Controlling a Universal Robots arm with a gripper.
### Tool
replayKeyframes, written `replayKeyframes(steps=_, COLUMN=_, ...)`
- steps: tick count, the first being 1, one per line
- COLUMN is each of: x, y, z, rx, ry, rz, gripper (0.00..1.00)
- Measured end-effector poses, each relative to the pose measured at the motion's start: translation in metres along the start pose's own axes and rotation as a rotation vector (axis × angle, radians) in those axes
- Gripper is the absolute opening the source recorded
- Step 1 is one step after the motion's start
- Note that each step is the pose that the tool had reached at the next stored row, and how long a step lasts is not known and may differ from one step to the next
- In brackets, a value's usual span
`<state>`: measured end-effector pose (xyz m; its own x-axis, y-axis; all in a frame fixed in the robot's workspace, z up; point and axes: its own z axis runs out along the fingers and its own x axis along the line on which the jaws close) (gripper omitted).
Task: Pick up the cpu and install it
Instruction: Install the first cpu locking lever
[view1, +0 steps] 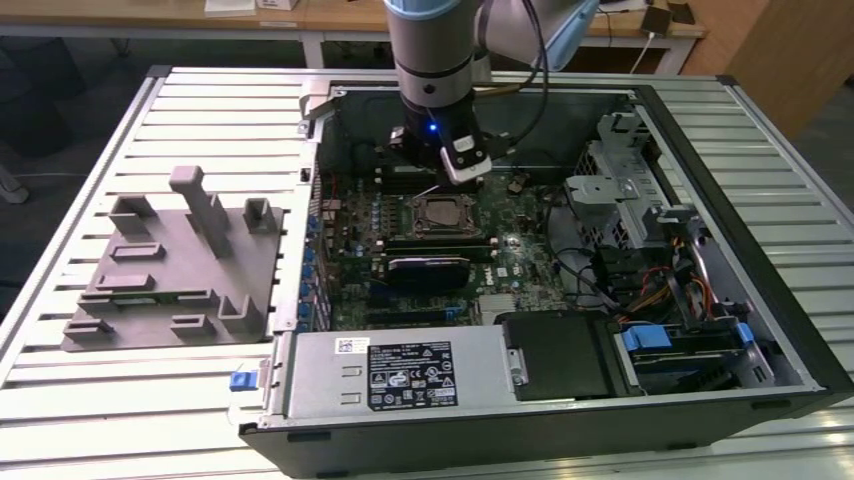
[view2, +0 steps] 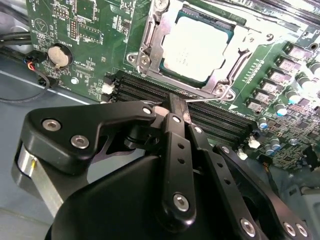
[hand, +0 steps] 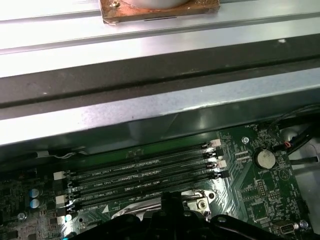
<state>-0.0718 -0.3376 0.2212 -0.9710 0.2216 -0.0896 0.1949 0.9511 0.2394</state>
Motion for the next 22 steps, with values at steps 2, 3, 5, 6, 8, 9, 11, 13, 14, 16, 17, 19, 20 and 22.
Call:
replayKeyframes(steps=2, x=0.0001, y=-0.0002, z=0.0010, rx=-0.0027, ry=-0.0107, rz=-0.002, gripper=0.11)
replayKeyframes(steps=3, x=0.0001, y=-0.0003, z=0.0015, rx=-0.0040, ry=-0.0166, rz=-0.003, gripper=0.11)
replayKeyframes(steps=5, x=0.0002, y=-0.0006, z=0.0026, rx=-0.0060, ry=-0.0264, rz=-0.004, gripper=0.11)
replayKeyframes(steps=6, x=0.0003, y=-0.0008, z=0.0035, rx=-0.0067, ry=-0.0290, rz=-0.004, gripper=0.11)
replayKeyframes(steps=8, x=0.0005, y=-0.0010, z=0.0050, rx=-0.0066, ry=-0.0294, rz=-0.004, gripper=0.11)
replayKeyframes(steps=9, x=0.0007, y=-0.0008, z=0.0059, rx=-0.0066, ry=-0.0295, rz=-0.004, gripper=0.11)
replayKeyframes(steps=11, x=0.0012, y=0.0001, z=0.0081, rx=-0.0063, ry=-0.0294, rz=-0.004, gripper=0.11)
replayKeyframes(steps=13, x=0.0019, y=0.0021, z=0.0104, rx=-0.0065, ry=-0.0295, rz=-0.004, gripper=0.11)
replayKeyframes(steps=14, x=0.0023, y=0.0033, z=0.0113, rx=-0.0067, ry=-0.0295, rz=-0.004, gripper=0.11)
replayKeyframes(steps=16, x=0.0028, y=0.0052, z=0.0125, rx=-0.0067, ry=-0.0296, rz=-0.004, gripper=0.11)
replayKeyframes(steps=17, x=0.0030, y=0.0060, z=0.0129, rx=-0.0067, ry=-0.0296, rz=-0.004, gripper=0.11)
replayKeyframes(steps=19, x=0.0032, y=0.0065, z=0.0130, rx=-0.0066, ry=-0.0294, rz=-0.004, gripper=0.11)
replayKeyframes(steps=20, x=0.0032, y=0.0065, z=0.0130, rx=-0.0067, ry=-0.0295, rz=-0.004, gripper=0.11)
replayKeyframes(steps=22, x=0.0032, y=0.0066, z=0.0132, rx=-0.0005, ry=-0.0307, rz=-0.005, gripper=0.11)
